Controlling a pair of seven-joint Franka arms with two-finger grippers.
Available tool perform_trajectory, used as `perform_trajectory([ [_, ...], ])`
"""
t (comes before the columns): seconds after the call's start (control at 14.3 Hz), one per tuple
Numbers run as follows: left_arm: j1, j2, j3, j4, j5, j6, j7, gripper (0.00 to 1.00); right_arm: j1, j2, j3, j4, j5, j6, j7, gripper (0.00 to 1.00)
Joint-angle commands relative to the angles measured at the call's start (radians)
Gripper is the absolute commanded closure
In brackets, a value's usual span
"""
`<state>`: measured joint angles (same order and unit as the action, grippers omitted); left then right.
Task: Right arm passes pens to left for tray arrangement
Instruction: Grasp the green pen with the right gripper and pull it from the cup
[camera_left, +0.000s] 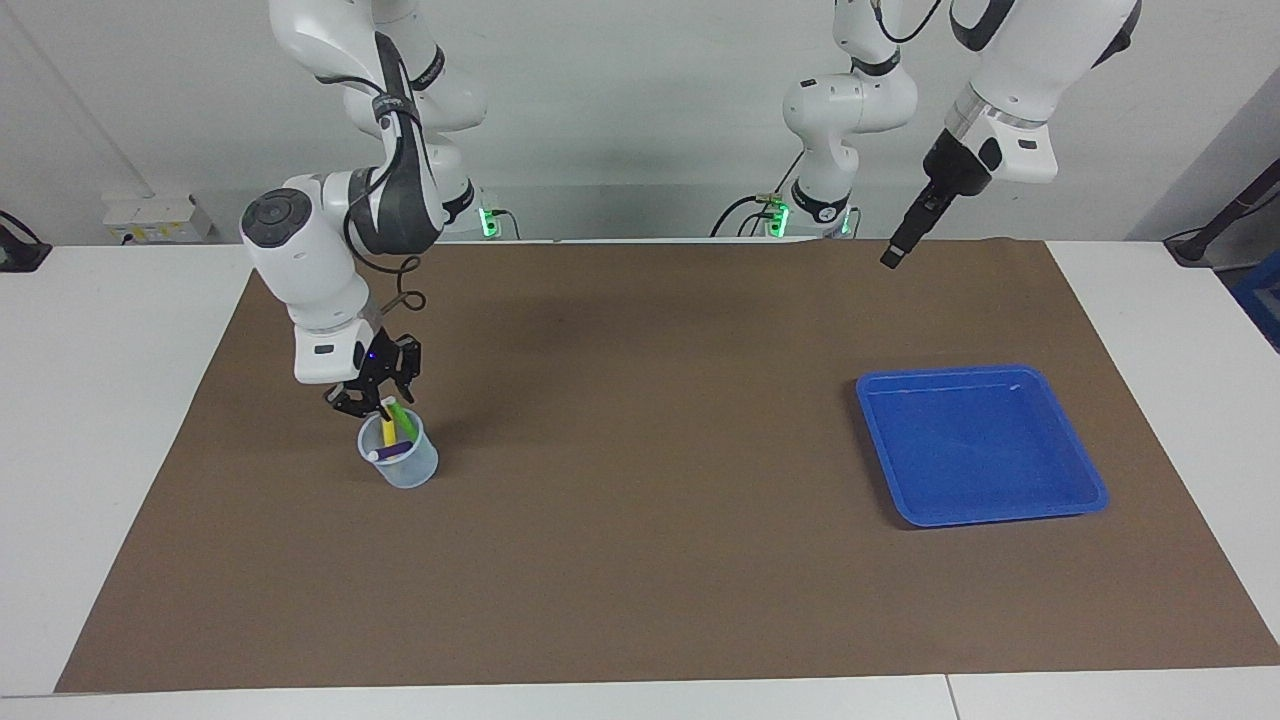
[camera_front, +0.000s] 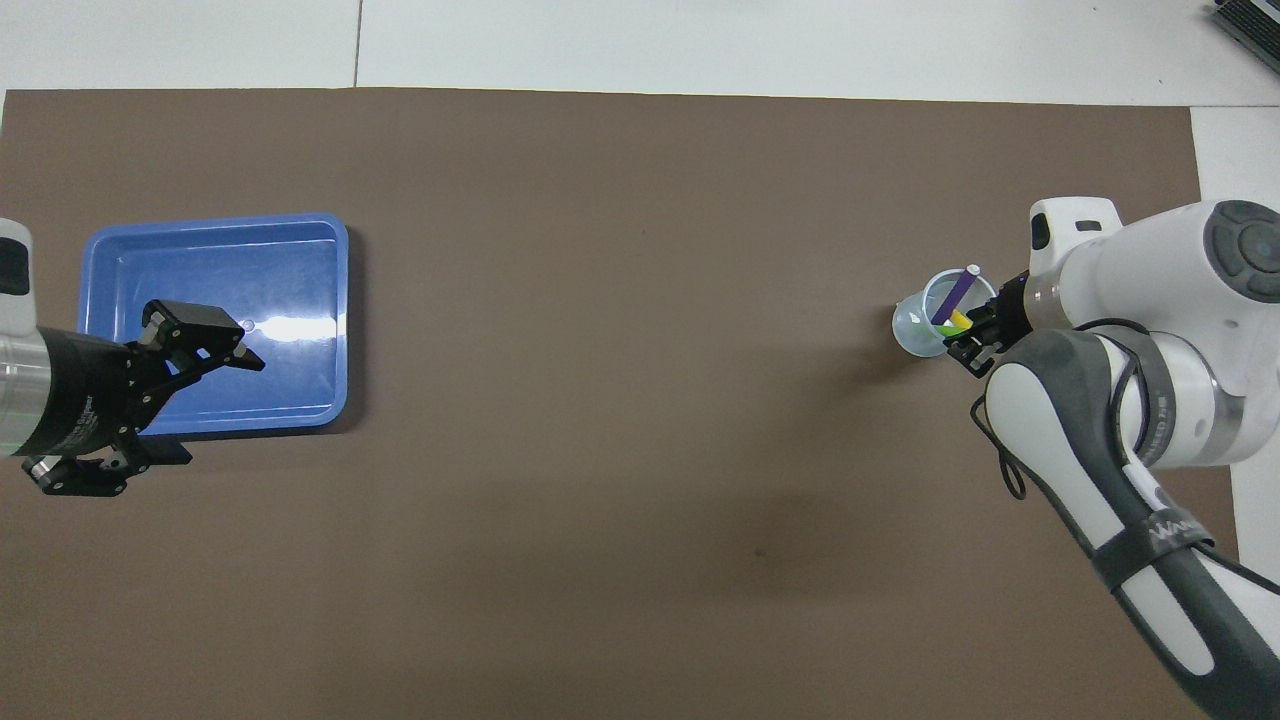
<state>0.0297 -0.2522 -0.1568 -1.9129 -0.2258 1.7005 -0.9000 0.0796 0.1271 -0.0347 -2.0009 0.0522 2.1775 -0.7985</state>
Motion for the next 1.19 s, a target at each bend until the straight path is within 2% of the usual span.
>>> perform_trajectory([
  [0.0,-0.016,-0.036,0.011,-0.044,-0.012,0.028,-0.013,0.0,-0.012,-0.014,0.007,-0.016,-0.012,0.002,-0.027,0.67],
  [0.63,-0.016,-0.036,0.011,-0.044,-0.012,0.028,-0.013,0.0,-0.012,-0.014,0.009,-0.015,-0.017,0.002,-0.025,0.86],
  [0.98,-0.017,-0.036,0.011,-0.043,-0.012,0.028,-0.013,0.0,-0.014,-0.011,0.007,0.007,-0.018,-0.007,-0.024,0.89],
  [1.12,-0.027,-0.036,0.011,-0.043,-0.012,0.028,-0.017,0.0,-0.017,-0.012,0.006,0.043,-0.017,-0.056,-0.025,0.89],
])
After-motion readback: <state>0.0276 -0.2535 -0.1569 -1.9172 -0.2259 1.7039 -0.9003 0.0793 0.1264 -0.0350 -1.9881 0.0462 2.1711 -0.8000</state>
